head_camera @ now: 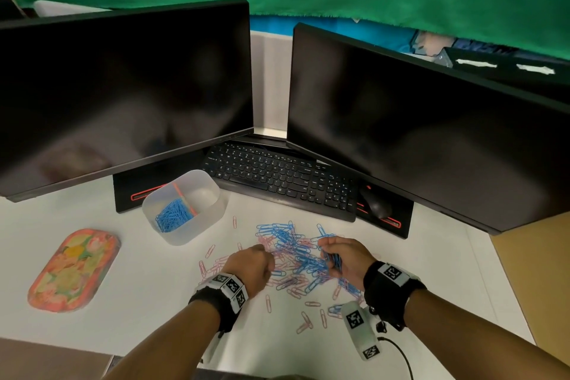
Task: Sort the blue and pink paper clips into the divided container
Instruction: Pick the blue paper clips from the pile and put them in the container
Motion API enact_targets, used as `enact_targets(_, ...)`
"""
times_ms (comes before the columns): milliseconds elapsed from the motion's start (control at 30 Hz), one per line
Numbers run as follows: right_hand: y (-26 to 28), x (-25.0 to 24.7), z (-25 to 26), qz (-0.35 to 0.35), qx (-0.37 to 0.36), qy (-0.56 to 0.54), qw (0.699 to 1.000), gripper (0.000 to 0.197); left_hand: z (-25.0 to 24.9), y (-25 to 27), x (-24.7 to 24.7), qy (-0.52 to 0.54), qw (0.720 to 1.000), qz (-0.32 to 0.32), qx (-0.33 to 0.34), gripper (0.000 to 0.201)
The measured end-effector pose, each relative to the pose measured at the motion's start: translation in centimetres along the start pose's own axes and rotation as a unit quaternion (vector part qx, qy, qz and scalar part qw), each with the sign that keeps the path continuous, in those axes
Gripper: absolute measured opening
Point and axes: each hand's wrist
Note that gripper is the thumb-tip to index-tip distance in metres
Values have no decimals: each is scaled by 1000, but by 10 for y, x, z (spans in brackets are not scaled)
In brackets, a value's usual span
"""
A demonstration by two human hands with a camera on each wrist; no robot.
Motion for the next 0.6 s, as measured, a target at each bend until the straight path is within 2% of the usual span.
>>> enact_targets(233,3,3,-1,1,15,1,1000,19,-3,2,-2,25,1000,13,-13,11)
enact_targets(400,6,9,1,21,52,-41,998,11,0,4,-2,120,992,7,-34,11)
enact_targets(500,6,13,2,27,68,-45,996,11,-2,7,-9,223,973,-37,-55,14)
enact_targets(567,4,17,2,21,68,-23,997,18,-4,7,-18,303,948,-53,-77,21)
enact_targets(600,3,19,3,17,68,-6,998,22,-4,6,-23,358,927,-51,-96,26)
Point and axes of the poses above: each hand's wrist, its own y-axis away from the middle knuckle, its own x-axis out of the palm, z = x × y, and after that the axes turned 3 degrees about z, right-handed
